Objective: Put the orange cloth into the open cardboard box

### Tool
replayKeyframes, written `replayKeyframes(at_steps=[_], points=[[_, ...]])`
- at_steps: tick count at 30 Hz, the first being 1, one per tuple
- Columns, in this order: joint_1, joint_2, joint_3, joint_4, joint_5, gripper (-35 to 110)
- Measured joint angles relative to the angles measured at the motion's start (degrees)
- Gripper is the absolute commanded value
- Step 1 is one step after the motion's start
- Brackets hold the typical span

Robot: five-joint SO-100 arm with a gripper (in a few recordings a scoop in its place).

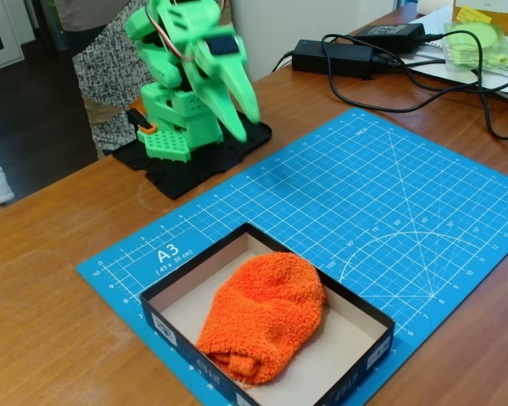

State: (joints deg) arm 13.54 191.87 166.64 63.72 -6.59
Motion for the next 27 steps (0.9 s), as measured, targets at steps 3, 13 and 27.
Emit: replayKeyframes(at_steps=[3, 13, 27], points=[[-1.0, 0.5, 6.1, 0.0, 1.5, 7], [-2.0, 0.8, 8.6, 1.4, 4.1, 0], [-1.9, 0.8, 8.6, 1.4, 4.7, 0]])
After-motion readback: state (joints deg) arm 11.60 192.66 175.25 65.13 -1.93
